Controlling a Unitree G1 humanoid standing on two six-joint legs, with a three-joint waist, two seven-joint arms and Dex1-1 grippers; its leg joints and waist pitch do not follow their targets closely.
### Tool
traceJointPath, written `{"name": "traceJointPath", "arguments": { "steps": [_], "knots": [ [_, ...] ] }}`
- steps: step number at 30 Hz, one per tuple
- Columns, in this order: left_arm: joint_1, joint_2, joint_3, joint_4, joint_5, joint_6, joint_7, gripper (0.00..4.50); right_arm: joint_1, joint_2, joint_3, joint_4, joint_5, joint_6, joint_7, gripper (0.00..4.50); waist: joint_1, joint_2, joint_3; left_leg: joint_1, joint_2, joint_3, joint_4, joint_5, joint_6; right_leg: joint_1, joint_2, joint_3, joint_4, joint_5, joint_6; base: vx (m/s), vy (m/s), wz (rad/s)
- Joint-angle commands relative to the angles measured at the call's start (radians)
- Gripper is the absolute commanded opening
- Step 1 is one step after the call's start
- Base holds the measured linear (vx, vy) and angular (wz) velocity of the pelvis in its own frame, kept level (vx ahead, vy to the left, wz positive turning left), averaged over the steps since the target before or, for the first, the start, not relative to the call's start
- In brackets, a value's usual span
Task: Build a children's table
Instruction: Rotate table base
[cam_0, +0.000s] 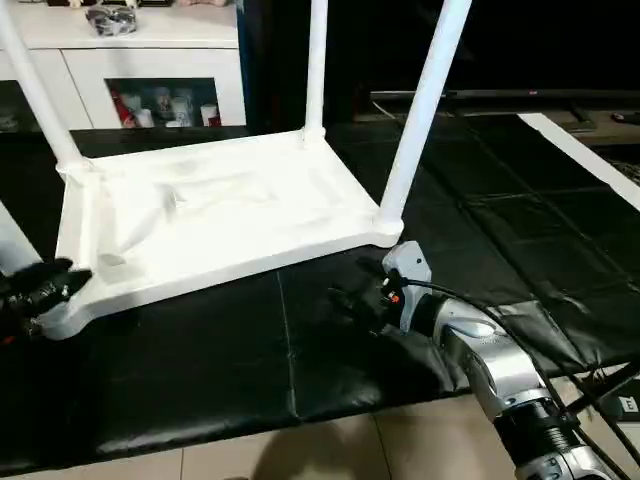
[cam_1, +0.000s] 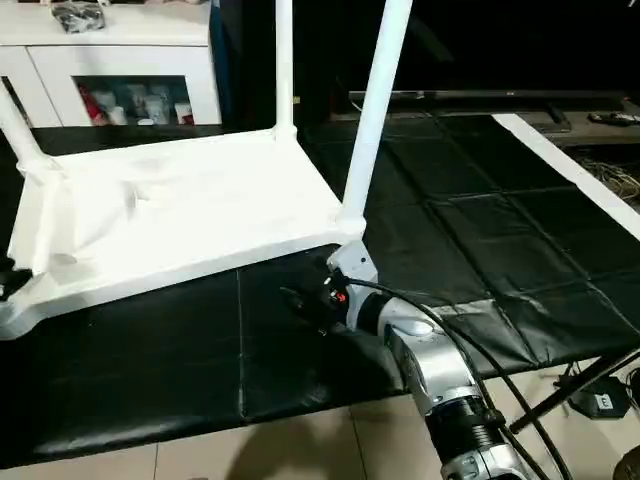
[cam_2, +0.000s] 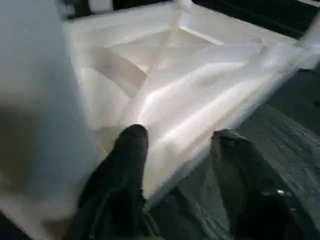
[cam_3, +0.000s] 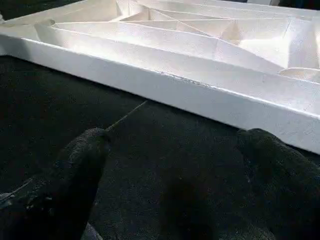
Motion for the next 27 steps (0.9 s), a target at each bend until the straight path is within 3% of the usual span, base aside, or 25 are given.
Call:
{"name": "traceJointPath", "arguments": {
  "steps": [1,4,5,11,17,19,21,24,27],
  "knots": [
    [0.073,0.063,-0.006,-0.044,-0.012,0.058,-0.074,2.68,0.003,-0.013,-0.004,-0.01,-0.005,-0.016,0.018,4.5,-0.003,0.04,-0.053,0.003,0.013,-0.001,-0.082,-0.339,-0.025,0.04,-0.062,0.048,-0.078,-0.205,-0.198,0.0,0.0,0.0],
    [0.127,0.11,0.014,-0.023,0.0,0.078,-0.112,2.75,0.013,-0.019,-0.001,-0.033,0.014,-0.012,0.05,4.5,-0.011,0.041,-0.049,0.008,0.013,-0.001,-0.083,-0.375,-0.015,0.035,-0.058,0.049,-0.084,-0.248,-0.188,0.0,0.0,0.0],
    [0.142,0.15,0.035,0.046,0.032,0.047,-0.122,2.94,0.02,-0.024,0.001,-0.051,0.026,-0.013,0.083,4.5,-0.012,0.039,-0.046,0.006,0.012,-0.001,-0.084,-0.379,-0.008,0.034,-0.058,0.049,-0.087,-0.264,-0.187,0.0,0.0,0.0],
    [0.09,0.2,0.069,0.182,0.088,-0.047,-0.081,3.62,0.02,-0.028,0.002,-0.053,0.027,-0.026,0.109,4.5,-0.009,0.041,-0.041,0.017,0.016,-0.007,-0.089,-0.43,-0.015,0.026,-0.061,0.05,-0.097,-0.349,-0.165,0.0,0.0,0.0],
    [-0.065,0.175,-0.001,0.261,0.103,-0.141,-0.016,4.05,-0.004,-0.015,-0.006,-0.011,0.009,-0.021,0.078,4.5,0.004,0.046,-0.042,0.025,0.016,-0.009,-0.091,-0.462,-0.039,0.023,-0.067,0.053,-0.098,-0.363,-0.168,0.0,0.0,0.0],
    [-0.117,0.154,-0.016,0.268,0.085,-0.143,-0.023,4.09,-0.004,-0.012,-0.009,-0.011,0.003,-0.023,0.073,4.5,0.006,0.046,-0.046,0.021,0.017,-0.009,-0.09,-0.446,-0.043,0.028,-0.069,0.053,-0.094,-0.341,-0.172,0.0,0.0,0.0],
    [-0.15,0.141,-0.027,0.283,0.083,-0.152,-0.038,4.46,0.002,-0.011,-0.009,-0.018,0.007,-0.025,0.084,4.5,0.007,0.047,-0.047,0.018,0.016,-0.009,-0.088,-0.429,-0.046,0.029,-0.07,0.053,-0.09,-0.319,-0.18,0.0,0.0,0.0],
    [-0.211,0.121,-0.052,0.328,0.094,-0.174,-0.066,4.49,0.018,-0.016,0.001,-0.044,0.026,-0.021,0.13,4.5,0.008,0.044,-0.05,0.015,0.014,-0.007,-0.086,-0.398,-0.04,0.035,-0.068,0.051,-0.088,-0.287,-0.183,0.0,0.0,0.0],
    [-0.271,0.093,-0.08,0.375,0.086,-0.173,-0.088,4.49,0.033,-0.026,0.004,-0.086,0.096,0.015,0.22,4.5,0.008,0.044,-0.053,0.012,0.015,-0.006,-0.085,-0.374,-0.031,0.039,-0.065,0.05,-0.084,-0.249,-0.19,0.0,0.0,0.0]
  ]
}}
